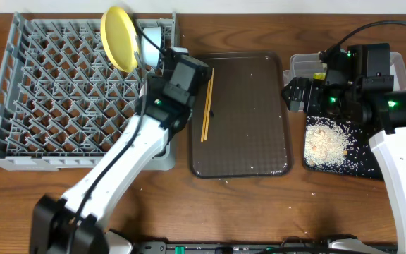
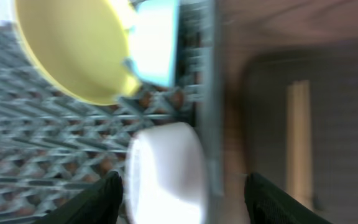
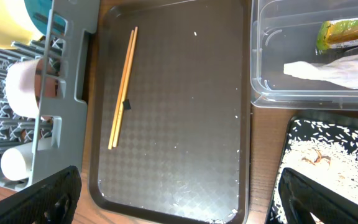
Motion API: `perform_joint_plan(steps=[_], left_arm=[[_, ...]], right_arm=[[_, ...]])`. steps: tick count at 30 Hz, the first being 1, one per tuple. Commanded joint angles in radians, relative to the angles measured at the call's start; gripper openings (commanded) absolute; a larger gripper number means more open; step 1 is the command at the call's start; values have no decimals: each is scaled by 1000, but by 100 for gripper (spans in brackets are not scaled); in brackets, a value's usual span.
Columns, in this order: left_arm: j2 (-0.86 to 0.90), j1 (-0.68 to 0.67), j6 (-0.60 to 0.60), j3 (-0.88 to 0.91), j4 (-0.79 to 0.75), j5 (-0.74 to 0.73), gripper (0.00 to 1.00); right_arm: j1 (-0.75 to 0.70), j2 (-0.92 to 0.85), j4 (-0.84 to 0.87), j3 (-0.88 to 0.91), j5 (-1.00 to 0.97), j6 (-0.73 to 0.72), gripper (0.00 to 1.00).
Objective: Sort waste into correct bins and load items into the dishwasher
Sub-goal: 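Move left gripper right toward chopsticks on brown tray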
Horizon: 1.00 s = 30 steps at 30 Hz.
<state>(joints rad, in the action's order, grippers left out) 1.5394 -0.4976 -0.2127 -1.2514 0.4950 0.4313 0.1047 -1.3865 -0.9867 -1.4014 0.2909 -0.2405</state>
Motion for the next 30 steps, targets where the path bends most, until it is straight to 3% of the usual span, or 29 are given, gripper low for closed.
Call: perform_joint_plan(steps=[1, 4, 9, 19, 30], left_arm=[[-30, 1, -71, -3, 10, -283, 64], [-8, 2, -82, -3, 18, -389, 64], [82, 1, -77, -39, 57, -404, 64], [389, 2, -9, -480, 371, -401, 65], [555, -8, 88, -509, 288, -371, 66]], right_arm=[[-5, -1, -1, -5, -3, 10, 99], [-5, -1, -1, -5, -3, 10, 99], [-5, -1, -1, -5, -3, 10, 99], [-5, -1, -1, -5, -3, 10, 99], [-5, -1, -1, -5, -3, 10, 99]])
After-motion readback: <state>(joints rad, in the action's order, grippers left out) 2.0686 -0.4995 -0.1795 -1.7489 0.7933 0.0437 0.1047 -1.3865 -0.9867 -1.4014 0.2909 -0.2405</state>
